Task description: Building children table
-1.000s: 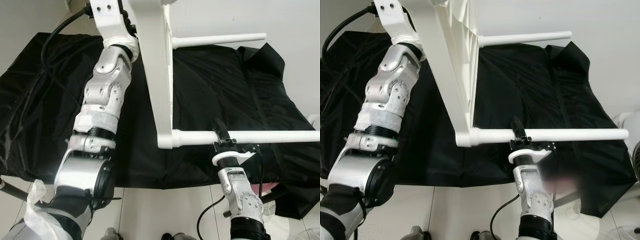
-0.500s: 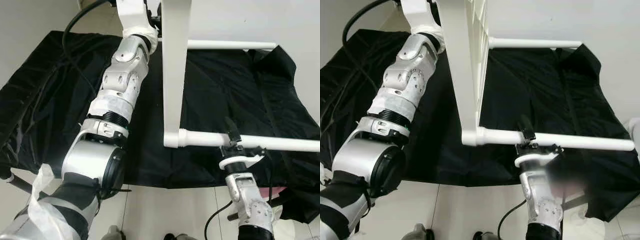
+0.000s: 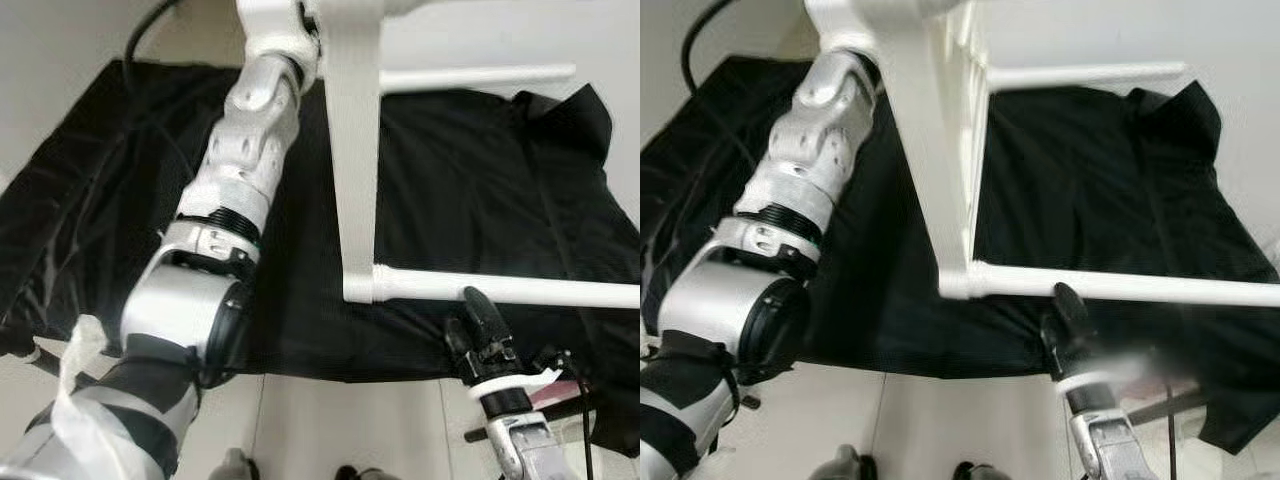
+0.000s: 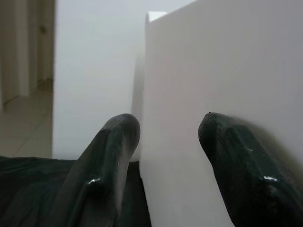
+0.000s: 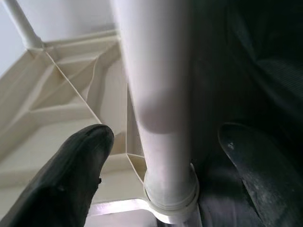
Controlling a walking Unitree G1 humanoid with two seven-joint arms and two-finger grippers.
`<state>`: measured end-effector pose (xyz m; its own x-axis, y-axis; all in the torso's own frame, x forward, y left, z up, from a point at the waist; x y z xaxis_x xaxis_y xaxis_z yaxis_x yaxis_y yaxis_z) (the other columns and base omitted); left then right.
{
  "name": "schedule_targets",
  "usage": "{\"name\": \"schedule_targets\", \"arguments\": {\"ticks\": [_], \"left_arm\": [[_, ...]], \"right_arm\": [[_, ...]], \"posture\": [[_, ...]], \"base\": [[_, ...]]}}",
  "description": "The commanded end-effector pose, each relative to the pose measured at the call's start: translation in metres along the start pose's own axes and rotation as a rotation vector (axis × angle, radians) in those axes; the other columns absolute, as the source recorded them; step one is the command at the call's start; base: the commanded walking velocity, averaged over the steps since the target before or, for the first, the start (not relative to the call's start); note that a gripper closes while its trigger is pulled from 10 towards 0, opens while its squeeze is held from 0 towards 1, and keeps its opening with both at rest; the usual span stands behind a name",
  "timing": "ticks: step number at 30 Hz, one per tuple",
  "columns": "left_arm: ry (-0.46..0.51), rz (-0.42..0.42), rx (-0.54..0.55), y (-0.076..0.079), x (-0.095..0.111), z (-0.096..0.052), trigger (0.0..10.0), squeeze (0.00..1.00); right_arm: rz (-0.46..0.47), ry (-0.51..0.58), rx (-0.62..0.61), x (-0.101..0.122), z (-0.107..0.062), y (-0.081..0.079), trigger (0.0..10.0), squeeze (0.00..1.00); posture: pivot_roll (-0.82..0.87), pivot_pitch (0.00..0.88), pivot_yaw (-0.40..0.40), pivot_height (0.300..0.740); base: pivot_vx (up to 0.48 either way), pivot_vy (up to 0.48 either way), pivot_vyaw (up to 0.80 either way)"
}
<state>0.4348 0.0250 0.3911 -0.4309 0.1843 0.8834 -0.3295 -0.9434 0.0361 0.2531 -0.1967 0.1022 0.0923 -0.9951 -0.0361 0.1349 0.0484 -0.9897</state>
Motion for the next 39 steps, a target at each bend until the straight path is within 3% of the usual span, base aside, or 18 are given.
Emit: {"name": "schedule_targets", "arguments": {"ticks": [1,4,8,12,17,22,25,29,39], "left_arm": [[0.041,0.020,-0.104,0.014,0.012,0.003,10.0,0.00],[0.048,0.023,-0.105,0.015,0.014,0.004,10.0,0.00],[0.050,0.015,-0.103,0.014,0.015,0.006,10.0,0.00],[0.046,0.018,-0.118,0.017,0.014,0.006,10.0,0.00],[0.044,0.017,-0.123,0.019,0.012,0.006,10.0,0.00],[0.032,0.019,-0.142,0.022,0.005,0.004,10.0,0.00],[0.031,0.019,-0.143,0.022,0.004,0.004,10.0,0.00],[0.011,0.041,-0.153,0.015,-0.008,-0.003,10.0,0.00],[-0.028,0.078,-0.153,-0.006,-0.028,-0.020,10.0,0.00]], "right_arm": [[0.026,0.050,-0.102,-0.007,-0.020,0.028,10.0,0.00],[0.018,0.051,-0.104,-0.006,-0.029,0.032,10.0,0.00],[0.024,0.029,-0.007,-0.008,-0.039,0.016,10.0,0.00],[-0.049,0.046,0.074,0.001,-0.045,0.002,10.0,0.00],[-0.072,0.073,0.117,0.008,-0.044,-0.006,10.0,0.00],[-0.171,0.105,0.222,0.027,-0.024,-0.037,10.0,0.00],[-0.178,0.108,0.231,0.028,-0.022,-0.040,10.0,0.00],[-0.265,0.097,0.316,0.028,0.009,-0.073,10.0,0.00],[-0.379,0.139,0.333,0.028,0.037,-0.094,10.0,0.00]], "posture": [[-0.02,0.154,-0.011,0.740],[-0.02,0.156,-0.007,0.740],[-0.03,0.150,-0.002,0.740],[-0.03,0.146,0.001,0.740],[-0.03,0.144,0.002,0.740],[-0.03,0.142,0.004,0.740],[-0.03,0.142,0.004,0.740],[-0.03,0.139,0.002,0.740],[-0.01,0.135,-0.009,0.740]], "base": [[0.000,0.000,0.00],[0.000,0.000,0.00],[0.000,0.000,0.00],[0.000,0.000,0.00],[0.000,0.000,0.00],[0.000,0.000,0.00],[0.000,0.000,0.00],[0.000,0.000,0.00],[0.000,0.000,0.00]]}}
Point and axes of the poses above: a point about 5 cm out from each wrist's last joint towards the gripper, its own z axis pointing out of the wrist towards the gripper, its own x axis along the axis of the wrist's last joint, y = z × x, the point moved 5 cm from there along z, pointing out of the wrist towards the gripper, and after that the axes turned 5 degrees about z, right-handed, at the moved point
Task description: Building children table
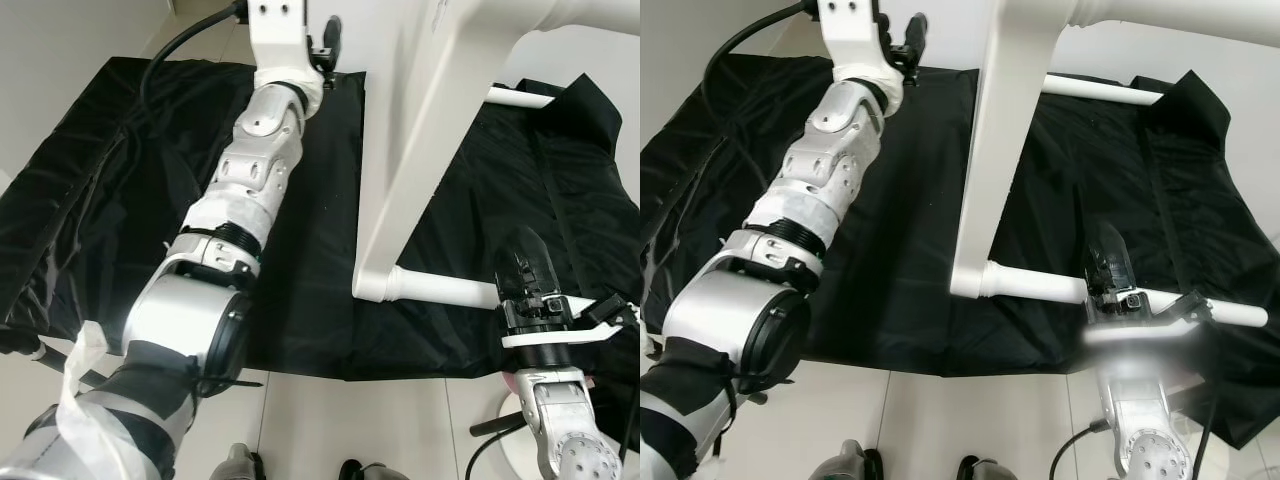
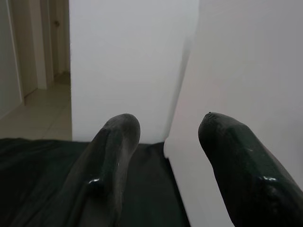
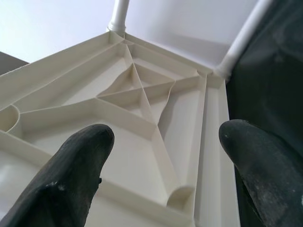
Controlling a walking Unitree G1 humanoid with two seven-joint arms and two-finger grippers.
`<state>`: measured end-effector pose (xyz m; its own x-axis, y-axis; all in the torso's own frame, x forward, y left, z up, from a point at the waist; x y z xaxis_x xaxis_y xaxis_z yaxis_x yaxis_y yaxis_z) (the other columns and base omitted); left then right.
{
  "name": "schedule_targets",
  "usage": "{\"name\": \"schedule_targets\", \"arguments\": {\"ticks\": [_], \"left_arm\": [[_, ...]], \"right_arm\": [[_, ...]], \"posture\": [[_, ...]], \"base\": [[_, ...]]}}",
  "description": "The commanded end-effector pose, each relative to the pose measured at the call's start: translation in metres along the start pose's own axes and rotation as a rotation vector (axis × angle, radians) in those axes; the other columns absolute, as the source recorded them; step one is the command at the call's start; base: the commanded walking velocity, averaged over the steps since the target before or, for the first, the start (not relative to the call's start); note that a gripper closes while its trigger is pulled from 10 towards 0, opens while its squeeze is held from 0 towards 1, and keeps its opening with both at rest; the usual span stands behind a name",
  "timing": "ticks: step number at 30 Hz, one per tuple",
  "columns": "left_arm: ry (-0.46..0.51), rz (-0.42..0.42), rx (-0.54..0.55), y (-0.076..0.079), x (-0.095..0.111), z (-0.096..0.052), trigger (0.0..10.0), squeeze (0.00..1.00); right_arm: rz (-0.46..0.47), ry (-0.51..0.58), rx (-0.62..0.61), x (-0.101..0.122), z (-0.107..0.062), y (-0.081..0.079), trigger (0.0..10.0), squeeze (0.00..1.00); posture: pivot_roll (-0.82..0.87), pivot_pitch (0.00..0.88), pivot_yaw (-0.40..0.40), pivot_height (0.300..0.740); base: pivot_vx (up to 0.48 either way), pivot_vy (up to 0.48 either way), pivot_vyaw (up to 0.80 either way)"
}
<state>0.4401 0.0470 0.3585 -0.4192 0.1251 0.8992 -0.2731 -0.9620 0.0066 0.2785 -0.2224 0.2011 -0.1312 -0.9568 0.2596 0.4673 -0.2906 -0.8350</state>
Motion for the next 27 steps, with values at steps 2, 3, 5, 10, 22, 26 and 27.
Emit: {"name": "schedule_targets", "arguments": {"ticks": [2,3,5,10,22,26,27], "left_arm": [[0.004,0.036,-0.196,0.014,-0.004,-0.009,10.0,0.00],[-0.003,0.038,-0.201,0.011,-0.008,-0.013,10.0,0.00],[-0.014,0.042,-0.206,0.009,-0.013,-0.017,10.0,0.00],[-0.035,0.065,-0.227,0.002,-0.022,-0.034,10.0,0.00],[-0.142,0.105,-0.315,-0.011,-0.061,-0.095,10.0,0.00],[-0.199,0.039,-0.389,-0.005,-0.077,-0.119,10.0,0.00],[-0.199,0.039,-0.389,-0.005,-0.077,-0.119,10.0,0.00]], "right_arm": [[-0.057,0.018,-0.043,0.004,0.005,0.004,10.0,0.00],[-0.082,0.023,-0.053,0.004,0.009,0.004,10.0,0.00],[-0.111,0.021,-0.072,0.004,0.013,0.005,10.0,0.00],[-0.267,0.004,-0.139,0.002,0.022,0.011,10.0,0.00],[-0.645,-0.099,-0.285,-0.015,0.028,0.029,10.0,0.00],[-0.744,-0.173,-0.255,-0.029,0.027,0.030,10.0,0.00],[-0.744,-0.173,-0.255,-0.029,0.027,0.030,10.0,0.00]], "posture": [[-0.01,0.135,-0.013,0.740],[-0.01,0.134,-0.016,0.740],[-0.01,0.134,-0.016,0.740],[0.00,0.133,-0.029,0.740],[0.01,0.127,-0.031,0.740],[0.01,0.121,-0.034,0.740],[0.01,0.121,-0.034,0.740]], "base": [[0.000,0.000,0.00],[0.000,0.000,0.00],[0.000,0.000,0.00],[0.000,0.000,0.00],[0.000,0.000,0.00],[0.000,0.000,0.00],[0.000,0.000,0.00]]}}
Point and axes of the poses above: a point about 5 cm out from each wrist's last joint towards the gripper, its own z axis pointing out of the wrist towards the gripper, its own x axis along the axis of the wrist's last joint, y = z × x, the point moved 5 cm from there along z, pointing out of the wrist towards the gripper, and after that the axes turned 5 degrees about z, right-handed, at the moved point
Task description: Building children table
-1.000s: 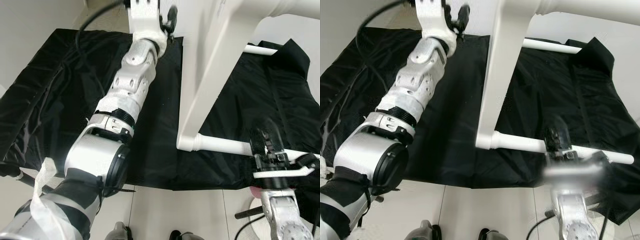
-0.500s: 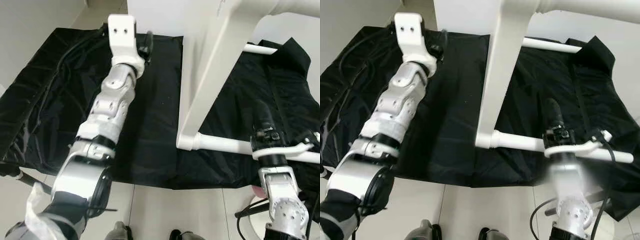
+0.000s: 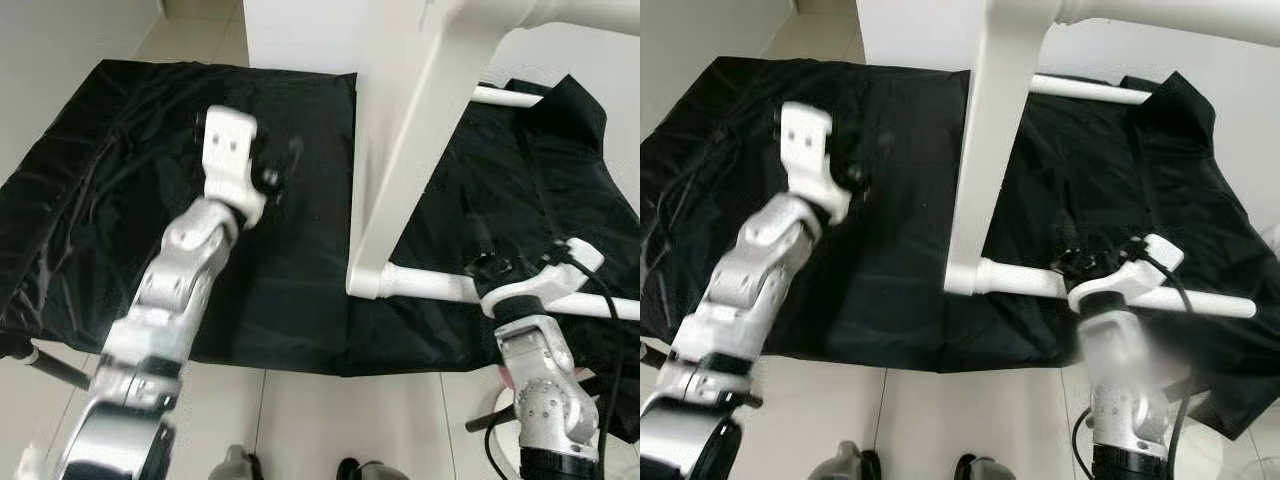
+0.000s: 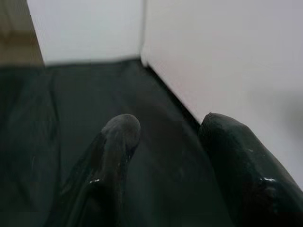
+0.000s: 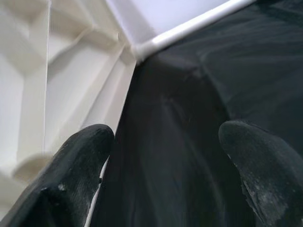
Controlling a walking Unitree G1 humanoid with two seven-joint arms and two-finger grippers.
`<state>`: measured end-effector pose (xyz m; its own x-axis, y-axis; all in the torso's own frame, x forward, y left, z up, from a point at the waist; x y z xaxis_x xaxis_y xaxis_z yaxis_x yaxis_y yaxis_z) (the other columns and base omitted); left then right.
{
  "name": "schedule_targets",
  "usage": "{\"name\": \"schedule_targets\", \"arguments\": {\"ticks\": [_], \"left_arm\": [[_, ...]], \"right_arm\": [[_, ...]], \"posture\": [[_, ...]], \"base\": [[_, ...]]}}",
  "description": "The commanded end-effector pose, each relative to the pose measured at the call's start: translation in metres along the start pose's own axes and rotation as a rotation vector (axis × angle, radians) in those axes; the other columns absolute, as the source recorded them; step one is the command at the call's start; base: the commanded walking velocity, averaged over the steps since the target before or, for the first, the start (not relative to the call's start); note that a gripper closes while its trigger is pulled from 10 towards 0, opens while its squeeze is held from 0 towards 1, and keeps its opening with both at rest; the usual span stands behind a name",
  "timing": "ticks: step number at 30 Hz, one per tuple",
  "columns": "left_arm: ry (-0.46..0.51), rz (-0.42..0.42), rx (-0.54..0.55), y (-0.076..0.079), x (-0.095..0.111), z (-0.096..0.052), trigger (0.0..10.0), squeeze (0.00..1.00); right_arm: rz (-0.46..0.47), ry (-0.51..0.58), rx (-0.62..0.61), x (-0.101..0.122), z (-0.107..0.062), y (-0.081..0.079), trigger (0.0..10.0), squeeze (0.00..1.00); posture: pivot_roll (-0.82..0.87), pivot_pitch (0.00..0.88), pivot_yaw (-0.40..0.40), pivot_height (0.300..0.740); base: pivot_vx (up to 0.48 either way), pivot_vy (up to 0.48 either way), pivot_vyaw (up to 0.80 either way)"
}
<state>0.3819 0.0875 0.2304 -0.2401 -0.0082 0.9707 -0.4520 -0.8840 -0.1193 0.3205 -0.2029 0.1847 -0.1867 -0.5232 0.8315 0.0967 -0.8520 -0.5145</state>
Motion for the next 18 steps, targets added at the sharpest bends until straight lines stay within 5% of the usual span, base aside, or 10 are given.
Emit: {"name": "schedule_targets", "arguments": {"ticks": [1,12,18], "left_arm": [[0.018,-0.009,-0.180,0.021,0.005,-0.006,10.0,0.00],[-0.125,0.048,-0.261,0.032,-0.036,-0.037,10.0,0.00],[-0.179,-0.001,-0.279,0.043,-0.052,-0.047,10.0,0.00]], "right_arm": [[-0.060,-0.020,0.008,-0.007,-0.001,0.000,10.0,0.00],[-0.252,-0.121,0.130,-0.032,0.005,-0.011,10.0,0.00],[-0.286,-0.154,0.187,-0.042,0.007,-0.015,10.0,0.00]], "posture": [[0.01,0.121,-0.034,0.740],[0.04,0.102,-0.043,0.740],[0.04,0.108,-0.037,0.740]], "base": [[0.000,0.000,0.00],[0.000,0.000,0.00],[0.000,0.000,0.00]]}}
Point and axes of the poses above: a point about 5 cm out from each wrist's last joint towards the gripper, its own z axis pointing out of the wrist towards the gripper, its own x axis along the axis of the wrist's last joint, y = z × x, the point moved 5 cm from there along z, pointing out of the wrist towards the gripper, and after that the axes turned 5 degrees about z, right-handed, at the moved point
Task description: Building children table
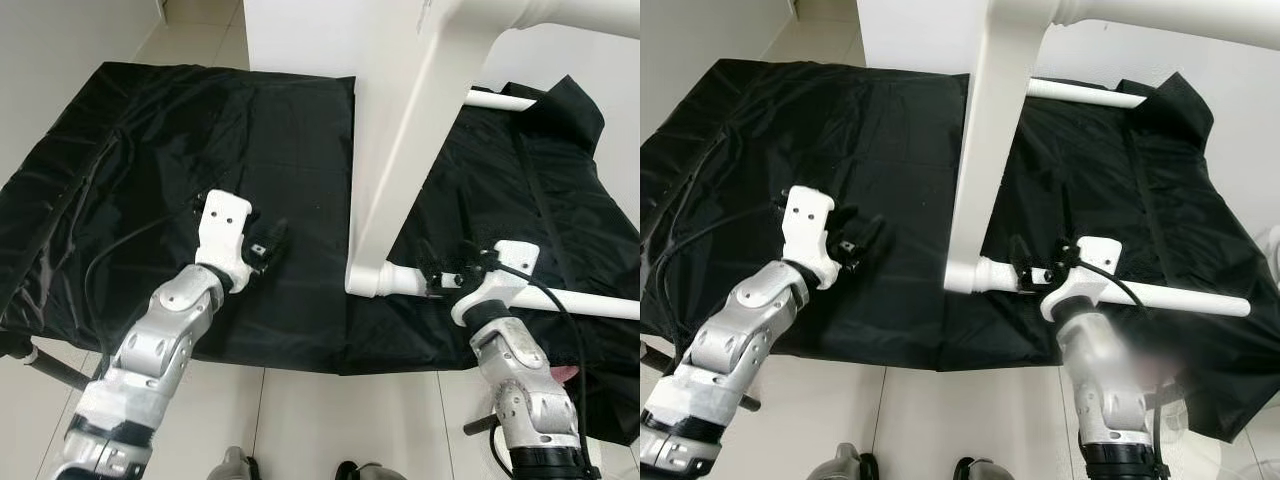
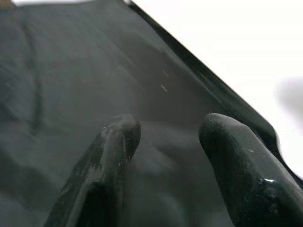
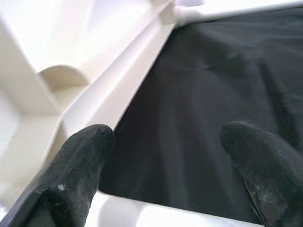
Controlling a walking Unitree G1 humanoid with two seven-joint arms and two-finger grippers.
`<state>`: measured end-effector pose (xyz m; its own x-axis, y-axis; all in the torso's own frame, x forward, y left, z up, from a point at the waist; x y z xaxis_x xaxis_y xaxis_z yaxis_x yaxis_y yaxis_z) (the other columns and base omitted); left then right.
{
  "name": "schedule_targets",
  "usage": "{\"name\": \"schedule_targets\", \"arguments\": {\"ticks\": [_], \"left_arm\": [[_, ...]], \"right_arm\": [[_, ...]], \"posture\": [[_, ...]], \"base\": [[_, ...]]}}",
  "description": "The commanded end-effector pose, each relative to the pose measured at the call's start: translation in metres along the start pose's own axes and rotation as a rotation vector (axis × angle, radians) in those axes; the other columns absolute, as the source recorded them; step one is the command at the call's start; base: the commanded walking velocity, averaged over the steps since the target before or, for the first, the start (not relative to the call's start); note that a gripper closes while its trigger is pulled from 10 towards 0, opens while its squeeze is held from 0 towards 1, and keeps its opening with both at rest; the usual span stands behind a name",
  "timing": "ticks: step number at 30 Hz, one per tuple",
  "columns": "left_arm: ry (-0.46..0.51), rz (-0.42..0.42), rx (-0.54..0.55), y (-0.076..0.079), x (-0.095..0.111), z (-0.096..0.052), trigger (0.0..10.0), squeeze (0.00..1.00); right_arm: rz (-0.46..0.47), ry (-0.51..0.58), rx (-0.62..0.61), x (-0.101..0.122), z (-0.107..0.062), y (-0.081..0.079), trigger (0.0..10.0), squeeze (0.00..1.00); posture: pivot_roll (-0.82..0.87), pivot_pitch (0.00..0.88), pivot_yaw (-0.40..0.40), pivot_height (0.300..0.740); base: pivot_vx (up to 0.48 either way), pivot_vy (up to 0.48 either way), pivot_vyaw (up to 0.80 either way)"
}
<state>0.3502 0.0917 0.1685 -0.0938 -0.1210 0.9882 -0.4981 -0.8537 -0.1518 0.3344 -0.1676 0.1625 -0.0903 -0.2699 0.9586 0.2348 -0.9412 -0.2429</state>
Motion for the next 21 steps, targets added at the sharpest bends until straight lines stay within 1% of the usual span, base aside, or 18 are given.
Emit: {"name": "schedule_targets", "arguments": {"ticks": [1,6,8,10,12,19,20,21], "left_arm": [[-0.004,-0.014,-0.223,0.027,-0.003,-0.004,10.0,0.00],[-0.017,-0.013,-0.230,0.028,-0.005,-0.005,10.0,0.00],[-0.047,0.006,-0.259,0.033,-0.010,-0.007,10.0,0.00],[-0.047,0.006,-0.259,0.033,-0.010,-0.007,10.0,0.00],[-0.055,0.030,-0.299,0.039,-0.011,-0.011,10.0,0.00],[-0.049,0.023,-0.311,0.041,-0.010,-0.012,10.0,0.00],[-0.045,0.013,-0.322,0.043,-0.009,-0.012,10.0,0.00],[-0.035,0.012,-0.347,0.047,-0.007,-0.014,10.0,0.00]], "right_arm": [[-0.032,-0.022,0.019,-0.006,0.001,0.000,10.0,0.00],[-0.048,-0.030,0.029,-0.008,0.004,-0.001,10.0,0.00],[-0.057,-0.047,0.046,-0.012,0.008,-0.004,10.0,0.00],[-0.057,-0.047,0.046,-0.012,0.008,-0.004,10.0,0.00],[-0.060,-0.064,0.069,-0.018,0.012,-0.010,10.0,0.00],[-0.053,-0.076,0.093,-0.024,0.016,-0.017,10.0,0.00],[-0.053,-0.079,0.102,-0.025,0.018,-0.020,10.0,0.00],[-0.056,-0.084,0.122,-0.029,0.024,-0.026,10.0,0.00]], "posture": [[0.04,0.110,-0.039,0.740],[0.04,0.114,-0.041,0.740],[0.04,0.116,-0.044,0.740],[0.04,0.116,-0.044,0.740],[0.04,0.116,-0.047,0.740],[0.04,0.118,-0.047,0.740],[0.04,0.119,-0.048,0.740],[0.04,0.120,-0.051,0.740]], "base": [[0.000,0.000,0.00],[0.000,0.000,0.00],[0.000,0.000,0.00],[0.000,0.000,0.00],[0.000,0.000,0.00],[0.000,0.000,0.00],[0.000,0.000,0.00],[0.000,0.000,0.00]]}}
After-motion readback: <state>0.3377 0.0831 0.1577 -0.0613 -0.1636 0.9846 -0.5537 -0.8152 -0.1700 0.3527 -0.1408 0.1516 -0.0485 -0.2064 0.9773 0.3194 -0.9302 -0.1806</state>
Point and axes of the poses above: a point about 5 cm out from each wrist's last joint towards the gripper, its own z axis pointing out of the wrist towards the gripper, its own x axis along the axis of the wrist's last joint, y = z × x, the point moved 5 cm from there along z, pointing out of the wrist towards the gripper, and after that the axes turned 5 degrees about z, right-handed, at the moved point
